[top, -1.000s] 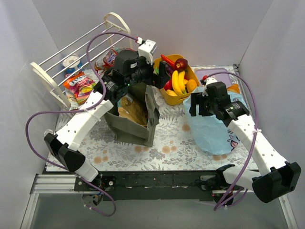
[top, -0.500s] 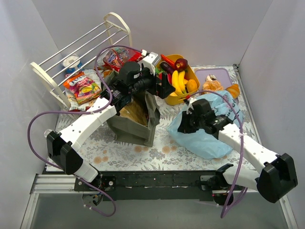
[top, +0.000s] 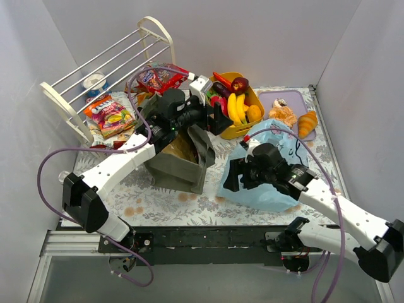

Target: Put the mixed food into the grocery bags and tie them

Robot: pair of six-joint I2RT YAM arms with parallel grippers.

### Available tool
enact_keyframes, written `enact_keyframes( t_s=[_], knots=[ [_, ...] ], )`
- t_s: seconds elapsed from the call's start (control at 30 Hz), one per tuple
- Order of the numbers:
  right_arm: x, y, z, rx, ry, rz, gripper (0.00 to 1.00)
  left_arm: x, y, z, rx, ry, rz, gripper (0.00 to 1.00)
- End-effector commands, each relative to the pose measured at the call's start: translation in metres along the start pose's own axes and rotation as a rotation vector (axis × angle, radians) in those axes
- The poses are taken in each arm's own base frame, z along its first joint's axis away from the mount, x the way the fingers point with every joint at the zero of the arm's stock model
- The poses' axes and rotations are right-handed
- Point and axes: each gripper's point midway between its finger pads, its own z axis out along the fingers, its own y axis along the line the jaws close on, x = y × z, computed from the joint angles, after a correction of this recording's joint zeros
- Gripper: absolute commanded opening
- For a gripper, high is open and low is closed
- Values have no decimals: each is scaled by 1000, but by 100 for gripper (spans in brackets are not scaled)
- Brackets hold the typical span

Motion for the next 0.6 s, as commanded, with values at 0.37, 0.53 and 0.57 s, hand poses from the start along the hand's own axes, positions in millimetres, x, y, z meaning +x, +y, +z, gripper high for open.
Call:
enact_keyframes(
  t_s=[0.37, 0.53, 0.57],
  knots=[
    [-131, -69, -28, 350, -266, -73, 80, 7, -6, -44, -4, -132, 107, 98],
    [-110, -89, -6, 375, -202, -125, 84, 5, -2, -47, -30, -142, 117, 98],
    [-107, -91, -1, 363, -200, -132, 85, 5, -2, -47, -31, -143, 118, 98]
  ],
)
